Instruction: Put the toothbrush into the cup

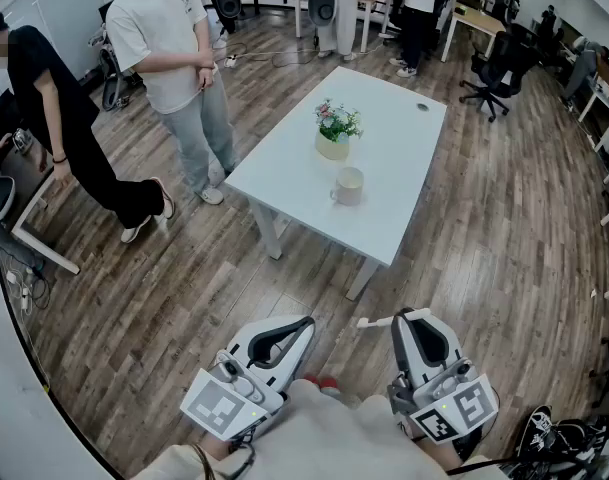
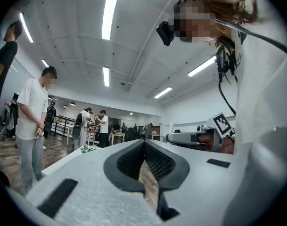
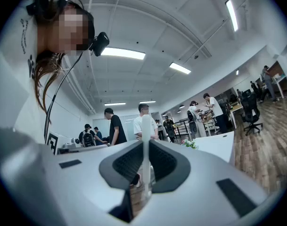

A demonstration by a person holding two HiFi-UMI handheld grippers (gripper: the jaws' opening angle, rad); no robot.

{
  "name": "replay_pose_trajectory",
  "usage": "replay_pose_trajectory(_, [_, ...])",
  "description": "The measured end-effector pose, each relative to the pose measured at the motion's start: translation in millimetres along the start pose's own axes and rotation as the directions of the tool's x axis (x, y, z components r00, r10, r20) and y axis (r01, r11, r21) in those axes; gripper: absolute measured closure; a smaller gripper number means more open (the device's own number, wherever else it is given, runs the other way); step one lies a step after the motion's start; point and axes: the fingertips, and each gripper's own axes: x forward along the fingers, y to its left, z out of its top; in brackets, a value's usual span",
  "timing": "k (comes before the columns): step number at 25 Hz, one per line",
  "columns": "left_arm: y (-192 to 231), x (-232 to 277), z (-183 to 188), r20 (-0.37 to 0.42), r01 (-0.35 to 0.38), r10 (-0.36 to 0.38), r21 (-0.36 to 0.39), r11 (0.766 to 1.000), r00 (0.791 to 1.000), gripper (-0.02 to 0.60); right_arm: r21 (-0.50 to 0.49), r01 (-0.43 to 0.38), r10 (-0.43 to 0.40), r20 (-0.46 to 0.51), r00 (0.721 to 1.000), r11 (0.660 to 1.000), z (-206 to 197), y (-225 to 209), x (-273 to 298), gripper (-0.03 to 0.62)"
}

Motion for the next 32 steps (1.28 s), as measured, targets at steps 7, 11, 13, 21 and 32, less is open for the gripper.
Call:
replay_pose_trajectory(7, [8.2, 0.7, 0.0, 0.010, 0.017, -0.017, -0.008, 1.000, 1.000, 0.574, 0.001, 0.013, -0.013, 0.004, 1.000, 1.000, -2.6, 2.1, 6.2, 0.545])
replay_pose_trajectory(11, [12.5, -0.4, -1.4, 0.008, 0.024, -0.024, -0.018, 1.000, 1.000, 0.574, 0.003, 0.021, -0.021, 0.007, 1.000, 1.000, -2.1, 3.3, 9.0, 0.546])
replay_pose_trajectory(13, [14.8, -0.7, 1.0, 0.024, 0.029, -0.029, -0.011, 1.000, 0.999, 0.574, 0.009, 0.024, -0.024, 0.015, 1.000, 1.000, -0.8, 4.0, 10.2, 0.546])
replay_pose_trajectory(21, [22.7, -14.5, -1.4, 0.012, 0.024, -0.023, -0.022, 0.999, 1.000, 0.574, 0.013, 0.040, -0.040, 0.031, 0.999, 0.999, 0.7, 11.0, 12.8, 0.545])
replay_pose_trajectory(32, [32.5, -24.0, -3.1, 0.031, 0.009, -0.008, -0.023, 1.000, 0.999, 0.574, 0.029, 0.060, -0.061, 0.038, 0.997, 0.998, -5.6, 13.5, 14.0, 0.545])
